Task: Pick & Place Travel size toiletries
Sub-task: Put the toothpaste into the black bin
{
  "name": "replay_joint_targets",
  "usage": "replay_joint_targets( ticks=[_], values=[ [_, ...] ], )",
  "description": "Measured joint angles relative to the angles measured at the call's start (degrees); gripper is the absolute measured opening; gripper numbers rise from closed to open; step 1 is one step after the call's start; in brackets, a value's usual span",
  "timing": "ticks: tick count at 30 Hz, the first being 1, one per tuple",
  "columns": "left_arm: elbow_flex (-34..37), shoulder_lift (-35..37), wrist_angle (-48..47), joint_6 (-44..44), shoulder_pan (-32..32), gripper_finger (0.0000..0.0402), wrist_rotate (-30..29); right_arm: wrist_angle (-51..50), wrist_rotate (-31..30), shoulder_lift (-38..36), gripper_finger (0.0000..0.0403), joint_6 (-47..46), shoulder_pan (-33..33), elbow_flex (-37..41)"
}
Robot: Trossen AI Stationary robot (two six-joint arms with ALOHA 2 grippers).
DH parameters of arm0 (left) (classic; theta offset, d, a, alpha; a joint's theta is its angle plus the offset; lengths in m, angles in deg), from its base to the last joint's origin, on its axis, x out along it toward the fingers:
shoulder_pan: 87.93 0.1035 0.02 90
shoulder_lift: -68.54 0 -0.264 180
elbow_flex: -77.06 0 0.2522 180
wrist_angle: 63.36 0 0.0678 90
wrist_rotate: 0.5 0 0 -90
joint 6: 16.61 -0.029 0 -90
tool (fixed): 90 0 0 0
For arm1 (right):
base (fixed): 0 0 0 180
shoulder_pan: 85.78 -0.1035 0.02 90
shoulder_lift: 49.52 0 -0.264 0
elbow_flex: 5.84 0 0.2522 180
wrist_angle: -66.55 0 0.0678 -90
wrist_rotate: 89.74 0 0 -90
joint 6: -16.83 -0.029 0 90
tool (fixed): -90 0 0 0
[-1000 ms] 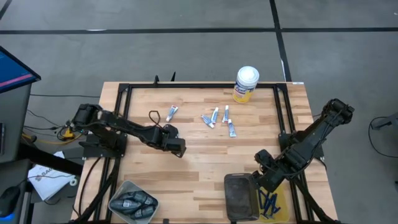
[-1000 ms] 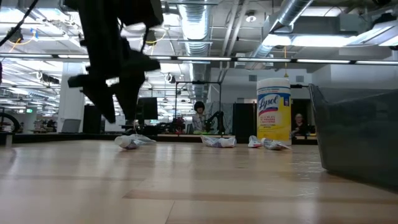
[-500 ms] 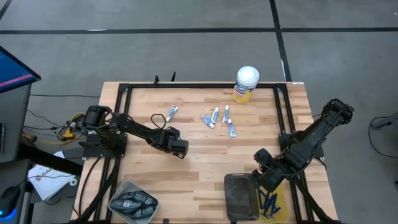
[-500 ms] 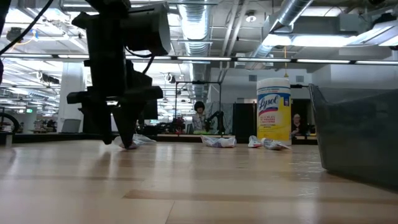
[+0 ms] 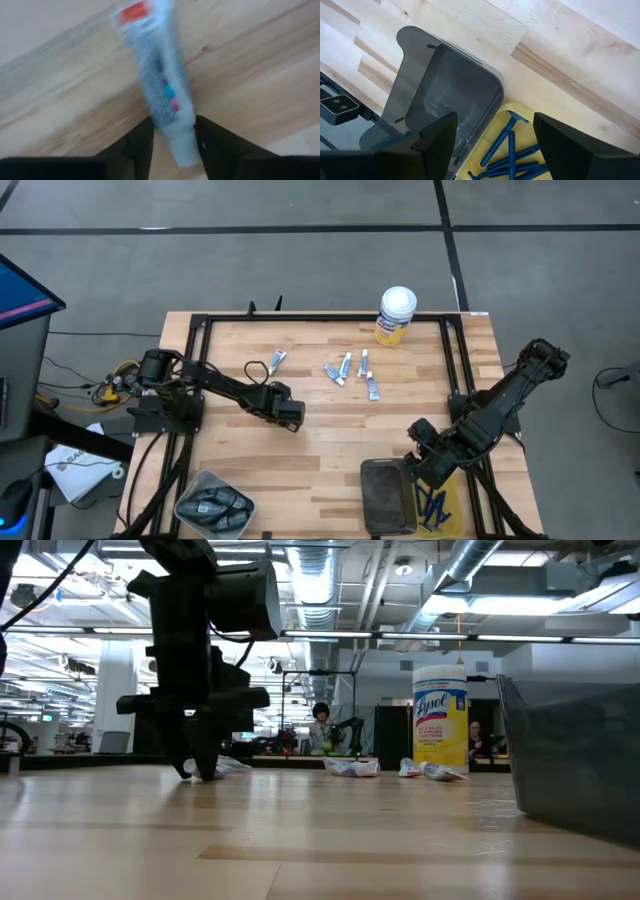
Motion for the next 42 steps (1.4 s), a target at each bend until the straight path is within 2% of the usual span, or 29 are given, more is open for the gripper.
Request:
replay_joint_targets(
  ticks=[6,9,16,20,23,25,28,31,34,37,42],
  values=[
    [0.1,0.2,-0.1,-0.1,-0.3,0.0075,1.8,0.0,0.0,0.0,0.0255,0.0,0.0,0.0],
    [0.1,0.2,0.0,-0.2,-0.9,0.0057,1.6,0.1,-1.3,0.0,0.0255,0.7,0.2,0.0],
    [0.2,2.5,0.4,-1.4,-1.3,0.0079,2.5,0.7,-7.6,0.0,0.0255,4.9,3.8,0.0],
    [0.2,5.9,1.5,-3.1,-1.2,0.0056,1.9,1.7,-10.0,0.0,0.0255,10.2,8.2,0.0],
    [0.2,9.9,4.3,-4.4,-1.2,0.0054,0.6,4.3,-14.2,0.0,0.0255,14.8,12.3,0.0],
    [0.2,12.9,7.7,-5.8,-1.2,0.0054,-0.7,7.9,-16.5,0.0,0.0255,18.5,15.3,0.0],
    [0.2,17.8,12.8,-8.4,-1.2,0.0054,-2.6,16.5,-16.6,0.0,0.0255,26.9,20.3,0.0],
    [0.2,22.5,16.5,-11.6,-1.2,0.0054,-3.9,27.9,-14.9,0.0,0.0255,35.4,24.4,0.0],
    [0.1,26.3,18.2,-14.1,-1.5,0.0054,-4.6,38.5,-10.6,0.0,0.0255,42.1,28.1,0.0],
    [0.1,29.1,19.8,-16.8,-2.4,0.0054,-5.3,46.5,-7.6,0.0,0.0255,45.4,31.5,0.0],
    [0.1,30.7,21.0,-18.4,-4.3,0.0054,-8.1,53.8,-6.5,0.0,0.0255,46.3,36.4,0.0]
  ],
)
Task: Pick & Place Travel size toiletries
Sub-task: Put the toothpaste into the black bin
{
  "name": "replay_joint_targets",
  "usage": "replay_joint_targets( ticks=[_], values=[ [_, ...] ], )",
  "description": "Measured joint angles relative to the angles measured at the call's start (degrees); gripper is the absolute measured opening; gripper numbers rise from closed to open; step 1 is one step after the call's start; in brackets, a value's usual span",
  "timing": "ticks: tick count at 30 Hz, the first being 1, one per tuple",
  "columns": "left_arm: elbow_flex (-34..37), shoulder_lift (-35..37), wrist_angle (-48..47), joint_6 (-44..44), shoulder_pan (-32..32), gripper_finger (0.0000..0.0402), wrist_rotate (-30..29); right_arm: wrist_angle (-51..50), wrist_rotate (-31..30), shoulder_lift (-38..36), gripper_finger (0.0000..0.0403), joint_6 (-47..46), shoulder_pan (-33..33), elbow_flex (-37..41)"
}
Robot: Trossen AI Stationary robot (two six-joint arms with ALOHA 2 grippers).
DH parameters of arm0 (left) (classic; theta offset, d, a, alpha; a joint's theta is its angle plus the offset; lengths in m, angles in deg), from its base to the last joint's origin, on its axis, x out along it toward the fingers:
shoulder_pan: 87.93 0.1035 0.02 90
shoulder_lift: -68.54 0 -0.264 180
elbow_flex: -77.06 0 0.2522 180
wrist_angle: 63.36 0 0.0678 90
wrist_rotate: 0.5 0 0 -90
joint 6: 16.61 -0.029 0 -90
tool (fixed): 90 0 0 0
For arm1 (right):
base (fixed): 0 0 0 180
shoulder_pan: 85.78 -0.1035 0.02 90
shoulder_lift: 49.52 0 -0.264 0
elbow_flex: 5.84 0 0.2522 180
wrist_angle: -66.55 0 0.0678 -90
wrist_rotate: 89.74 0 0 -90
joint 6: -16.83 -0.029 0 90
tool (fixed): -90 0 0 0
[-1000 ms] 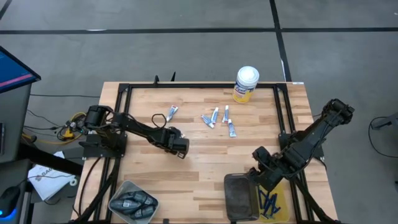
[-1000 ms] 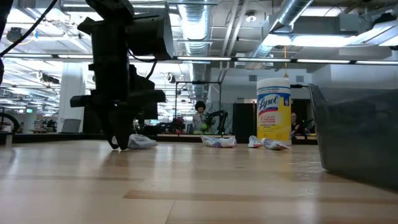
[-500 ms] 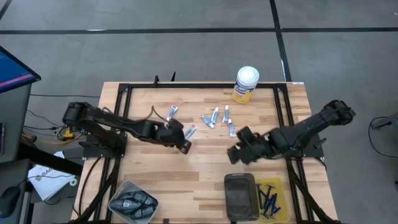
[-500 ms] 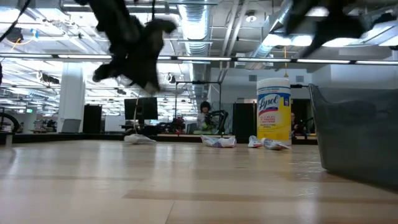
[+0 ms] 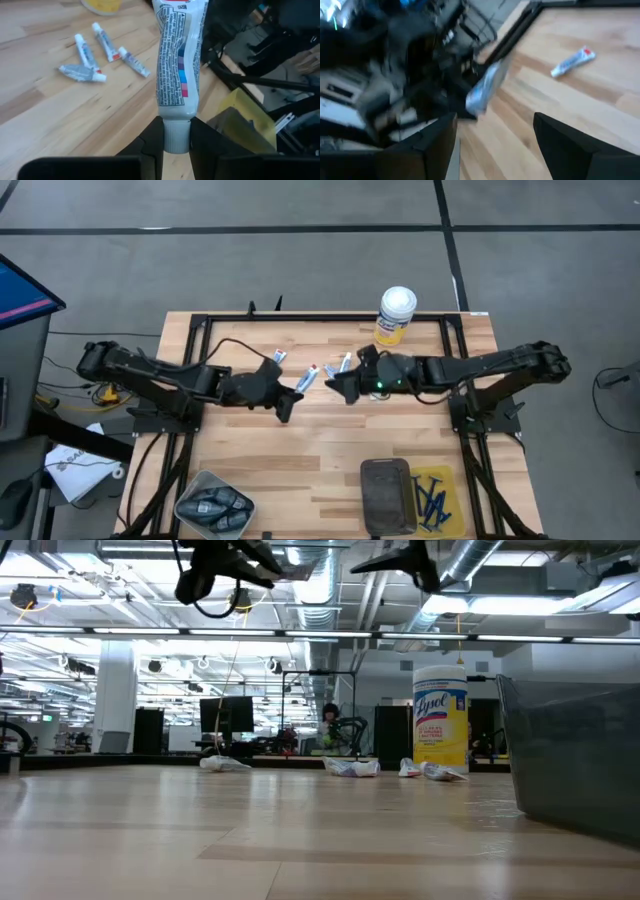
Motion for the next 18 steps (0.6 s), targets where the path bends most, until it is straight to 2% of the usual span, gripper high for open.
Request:
replay_joint_targets(
  ticks=[9,18],
  values=[
    [0.0,-2.9,2.7,0.6,-0.5,0.0054,-2.2,4.3,0.4,0.9,0.0255,0.1,5.3,0.0],
    [0.0,-6.7,8.9,1.6,1.2,0.0054,-0.7,2.9,0.8,2.4,0.0255,-2.1,6.5,0.2]
  ],
)
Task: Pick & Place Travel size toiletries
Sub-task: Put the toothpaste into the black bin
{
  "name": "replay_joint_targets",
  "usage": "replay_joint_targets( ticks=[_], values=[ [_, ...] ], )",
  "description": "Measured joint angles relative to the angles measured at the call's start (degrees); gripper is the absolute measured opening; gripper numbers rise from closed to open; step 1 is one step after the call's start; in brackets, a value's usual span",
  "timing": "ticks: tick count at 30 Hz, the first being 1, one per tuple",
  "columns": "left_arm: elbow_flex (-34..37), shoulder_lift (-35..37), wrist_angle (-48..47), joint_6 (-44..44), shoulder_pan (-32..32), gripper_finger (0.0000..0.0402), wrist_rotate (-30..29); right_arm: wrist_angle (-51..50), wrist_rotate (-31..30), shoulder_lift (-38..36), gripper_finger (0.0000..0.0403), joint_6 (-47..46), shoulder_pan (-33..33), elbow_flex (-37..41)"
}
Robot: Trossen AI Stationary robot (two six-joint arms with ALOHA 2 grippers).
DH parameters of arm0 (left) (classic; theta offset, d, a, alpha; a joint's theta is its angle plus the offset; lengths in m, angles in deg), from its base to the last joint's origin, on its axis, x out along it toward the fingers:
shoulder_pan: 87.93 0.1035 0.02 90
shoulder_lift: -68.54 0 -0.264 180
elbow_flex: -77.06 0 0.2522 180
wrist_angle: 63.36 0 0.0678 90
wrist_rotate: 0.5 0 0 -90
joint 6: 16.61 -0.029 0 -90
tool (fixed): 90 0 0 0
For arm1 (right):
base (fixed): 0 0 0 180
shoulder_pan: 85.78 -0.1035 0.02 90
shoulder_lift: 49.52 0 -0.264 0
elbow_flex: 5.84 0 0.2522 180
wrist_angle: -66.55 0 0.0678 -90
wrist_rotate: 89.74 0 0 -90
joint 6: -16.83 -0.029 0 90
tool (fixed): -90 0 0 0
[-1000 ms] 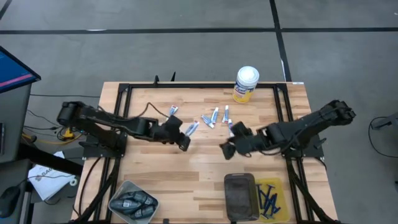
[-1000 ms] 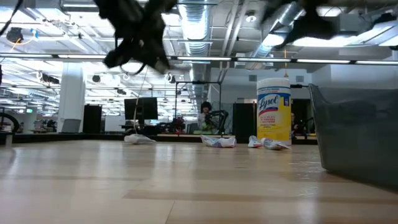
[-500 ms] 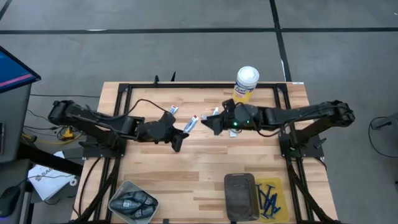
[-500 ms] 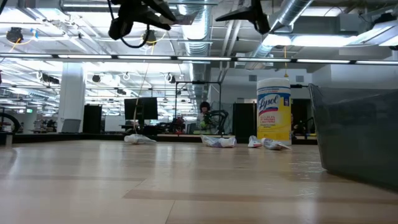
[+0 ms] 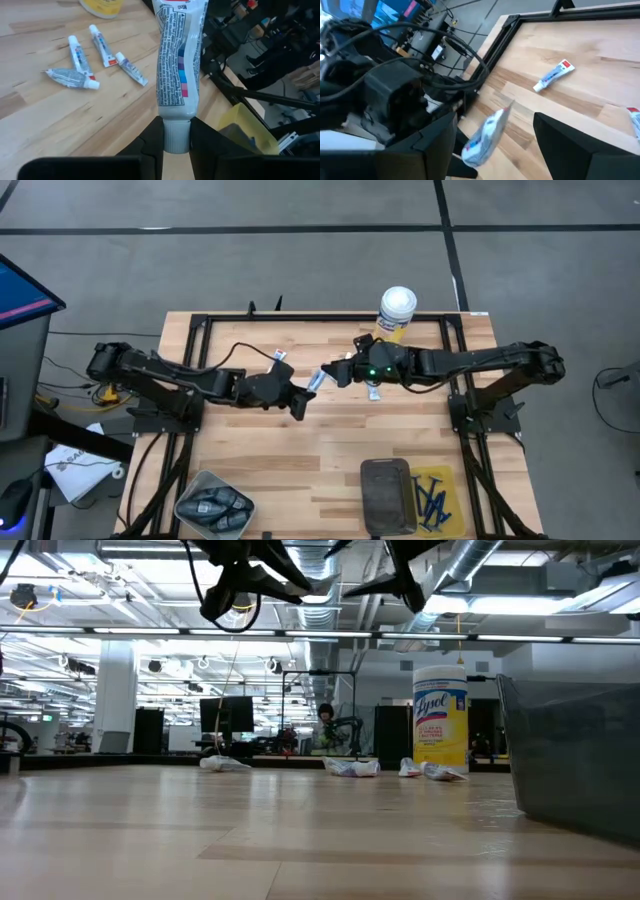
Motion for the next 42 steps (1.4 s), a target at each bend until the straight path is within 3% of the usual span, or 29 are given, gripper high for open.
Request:
replay_joint_targets(
  ticks=[14,28,37,42],
  values=[
    [0.0,-0.5,2.0,0.0,0.0,0.0054,0.2,1.2,0.0,2.4,0.0244,-2.1,0.3,-0.3],
    [0.0,-0.5,2.7,0.0,0.0,0.0054,0.3,1.1,0.1,2.7,0.0094,-1.1,0.3,-0.2],
    [0.0,-0.5,3.1,-0.1,0.0,0.0055,-0.1,2.1,0.0,2.7,0.004,0.4,0.3,-0.2],
    [0.0,-0.5,3.7,-0.1,-0.2,0.0092,0.1,2.4,0.0,2.7,0.0006,2.4,0.3,-0.2]
  ],
)
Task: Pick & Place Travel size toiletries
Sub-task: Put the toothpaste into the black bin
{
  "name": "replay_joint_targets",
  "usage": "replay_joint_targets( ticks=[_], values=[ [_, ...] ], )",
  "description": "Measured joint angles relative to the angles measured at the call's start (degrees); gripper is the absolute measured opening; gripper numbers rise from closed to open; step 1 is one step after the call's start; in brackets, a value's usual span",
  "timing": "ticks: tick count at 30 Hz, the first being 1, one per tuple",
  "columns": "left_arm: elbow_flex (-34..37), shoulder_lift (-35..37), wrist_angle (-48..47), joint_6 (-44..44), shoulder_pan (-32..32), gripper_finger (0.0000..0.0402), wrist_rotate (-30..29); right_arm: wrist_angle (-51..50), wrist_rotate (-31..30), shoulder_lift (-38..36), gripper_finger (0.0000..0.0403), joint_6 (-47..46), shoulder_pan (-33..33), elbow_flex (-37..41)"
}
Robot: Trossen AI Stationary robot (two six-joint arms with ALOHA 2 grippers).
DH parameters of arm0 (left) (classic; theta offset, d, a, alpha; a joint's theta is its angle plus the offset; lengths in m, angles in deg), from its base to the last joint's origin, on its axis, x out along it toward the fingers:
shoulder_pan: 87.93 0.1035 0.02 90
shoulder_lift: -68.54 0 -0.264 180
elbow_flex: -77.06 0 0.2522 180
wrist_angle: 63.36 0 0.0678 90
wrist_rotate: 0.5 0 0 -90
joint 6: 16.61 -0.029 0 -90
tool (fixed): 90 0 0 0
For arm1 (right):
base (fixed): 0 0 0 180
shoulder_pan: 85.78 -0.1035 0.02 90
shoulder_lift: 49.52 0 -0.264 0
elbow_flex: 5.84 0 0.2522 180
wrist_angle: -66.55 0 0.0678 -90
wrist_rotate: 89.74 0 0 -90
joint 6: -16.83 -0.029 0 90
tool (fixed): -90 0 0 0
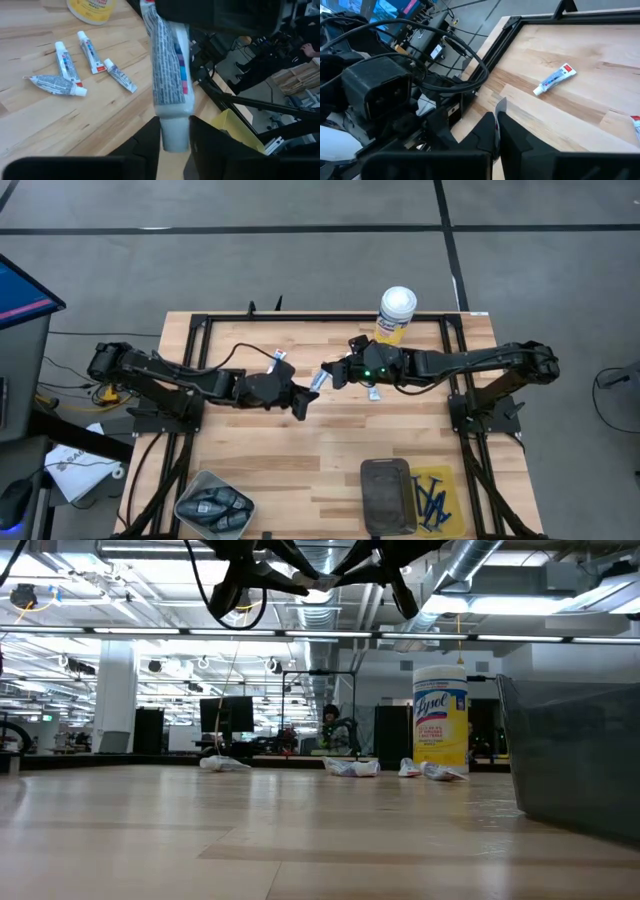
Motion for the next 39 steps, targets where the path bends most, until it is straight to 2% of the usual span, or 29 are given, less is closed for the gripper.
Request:
replay_joint_targets(
  ticks=[4,24,30,39],
  values=[
    [0.0,0.0,-0.1,0.0,0.0,0.0122,0.5,0.0,0.0,0.0,0.0002,0.5,0.0,0.0],
    [0.0,0.0,-0.3,-1.7,-0.6,0.021,2.3,0.0,0.0,-2.0,0.0,1.4,3.5,0.0],
    [0.0,0.0,-0.3,-4.0,-0.7,0.0223,3.8,-4.8,0.0,-5.2,0.0,2.2,4.5,0.0],
    [0.0,0.0,-0.3,-5.6,-0.8,0.0218,4.7,-15.4,0.0,-10.1,0.0,2.3,3.0,0.0]
  ],
)
